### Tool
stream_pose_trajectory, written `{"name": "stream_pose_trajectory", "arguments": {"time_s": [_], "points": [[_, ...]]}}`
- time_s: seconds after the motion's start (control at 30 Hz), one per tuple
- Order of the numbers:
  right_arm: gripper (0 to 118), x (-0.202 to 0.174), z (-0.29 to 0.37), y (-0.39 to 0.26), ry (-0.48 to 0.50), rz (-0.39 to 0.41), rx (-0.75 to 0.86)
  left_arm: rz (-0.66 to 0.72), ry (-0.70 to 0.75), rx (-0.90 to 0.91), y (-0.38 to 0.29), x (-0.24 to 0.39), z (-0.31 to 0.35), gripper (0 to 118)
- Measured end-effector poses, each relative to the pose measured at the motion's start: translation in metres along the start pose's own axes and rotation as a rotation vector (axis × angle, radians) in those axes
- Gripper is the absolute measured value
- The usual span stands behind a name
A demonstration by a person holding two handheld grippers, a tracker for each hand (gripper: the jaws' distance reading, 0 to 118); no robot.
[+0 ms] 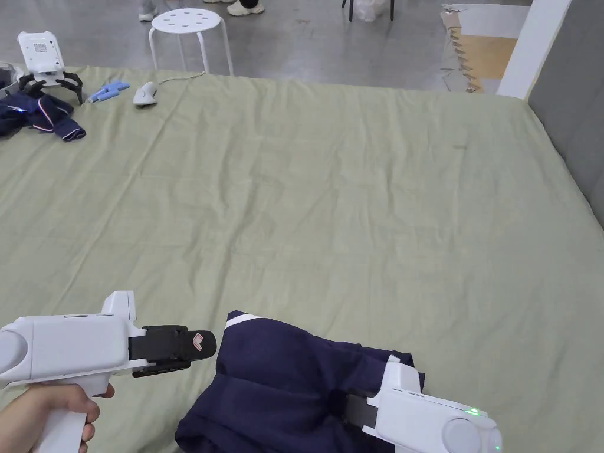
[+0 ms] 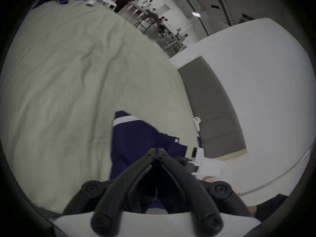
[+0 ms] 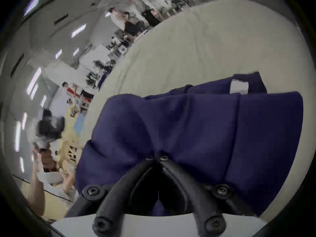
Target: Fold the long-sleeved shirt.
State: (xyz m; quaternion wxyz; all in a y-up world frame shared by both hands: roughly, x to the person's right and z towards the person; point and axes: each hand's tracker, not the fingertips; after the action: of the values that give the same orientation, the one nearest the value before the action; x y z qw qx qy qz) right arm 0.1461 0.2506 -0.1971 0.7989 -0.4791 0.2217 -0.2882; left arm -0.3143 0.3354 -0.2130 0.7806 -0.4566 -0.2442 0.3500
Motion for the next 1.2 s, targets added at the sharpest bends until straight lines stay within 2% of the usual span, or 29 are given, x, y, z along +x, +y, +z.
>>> {"name": "stream_pose_trajectory", "arguments": {"time_s": [0.03,0.1,0.13,0.17,0.2,0.3,0.37,0.4,0.43,0.47,0.5,0.53,0.6,0.63,0.67,0.7,0.77,0.8,0.9,0.97,1.0,1.17,1.2], "points": [[0,-0.002,0.0,0.001,-0.033,0.034,-0.013,0.012,0.009,-0.023,0.003,-0.011,-0.004,16],[0,-0.008,0.0,0.003,-0.067,0.107,-0.028,0.017,0.004,-0.098,0.004,-0.016,-0.023,72],[0,-0.011,0.0,0.003,-0.071,0.108,-0.029,0.027,0.024,-0.137,0.004,-0.024,-0.035,96],[0,-0.013,0.0,0.002,-0.074,0.106,-0.029,0.052,0.038,-0.17,0.004,-0.03,-0.045,112],[0,-0.014,-0.001,0.002,-0.078,0.11,-0.028,0.047,0.005,-0.173,0.0,-0.029,-0.055,110],[0,-0.016,0.0,0.0,-0.087,0.125,-0.025,0.155,-0.083,-0.289,-0.005,-0.044,-0.09,109],[0,-0.017,0.0,-0.001,-0.091,0.144,-0.02,0.126,-0.22,-0.203,-0.007,-0.039,-0.096,110],[0,-0.018,0.001,-0.002,-0.093,0.142,-0.016,0.148,-0.253,-0.207,-0.007,-0.037,-0.104,105],[0,-0.019,0.001,-0.003,-0.098,0.144,-0.013,0.178,-0.238,-0.217,-0.008,-0.041,-0.114,90],[0,-0.021,0.001,-0.004,-0.106,0.155,-0.008,0.183,-0.211,-0.228,-0.011,-0.041,-0.123,50],[0,-0.023,0.001,-0.005,-0.115,0.168,-0.004,0.094,-0.102,-0.24,-0.017,-0.04,-0.129,29],[0,-0.025,0.002,-0.006,-0.133,0.178,-0.003,0.068,-0.119,-0.235,-0.021,-0.04,-0.13,28],[0,-0.031,0.005,-0.006,-0.147,0.207,0.005,0.172,-0.217,-0.203,-0.019,-0.041,-0.12,26],[0,-0.038,0.008,-0.007,-0.181,0.243,0.02,0.144,-0.188,-0.2,-0.018,-0.037,-0.113,24],[0,-0.047,0.011,-0.008,-0.211,0.293,0.045,0.097,-0.181,-0.197,-0.017,-0.033,-0.107,23],[0,-0.058,0.013,-0.009,-0.235,0.382,0.079,0.08,-0.196,-0.174,-0.013,-0.032,-0.096,22],[0,-0.087,0.015,-0.011,-0.26,0.511,0.121,0.088,-0.219,-0.153,-0.002,-0.042,-0.072,22],[0,-0.101,0.013,-0.012,-0.244,0.567,0.145,0.076,-0.227,-0.139,0.004,-0.039,-0.058,22],[0,-0.147,-0.005,-0.013,-0.223,0.705,0.204,0.041,-0.122,-0.079,0.032,-0.046,-0.007,22],[0,-0.187,-0.017,-0.012,-0.167,0.769,0.229,0.048,-0.048,-0.037,0.053,-0.061,0.031,22],[0,-0.204,-0.029,-0.011,-0.135,0.79,0.228,0.052,-0.015,-0.02,0.07,-0.092,0.054,22],[0,-0.276,-0.098,-0.011,-0.024,0.871,0.192,0.056,0.149,0.018,0.126,-0.133,0.148,22],[0,-0.289,-0.113,-0.012,-0.015,0.877,0.186,0.068,0.229,0.029,0.138,-0.145,0.164,22]]}}
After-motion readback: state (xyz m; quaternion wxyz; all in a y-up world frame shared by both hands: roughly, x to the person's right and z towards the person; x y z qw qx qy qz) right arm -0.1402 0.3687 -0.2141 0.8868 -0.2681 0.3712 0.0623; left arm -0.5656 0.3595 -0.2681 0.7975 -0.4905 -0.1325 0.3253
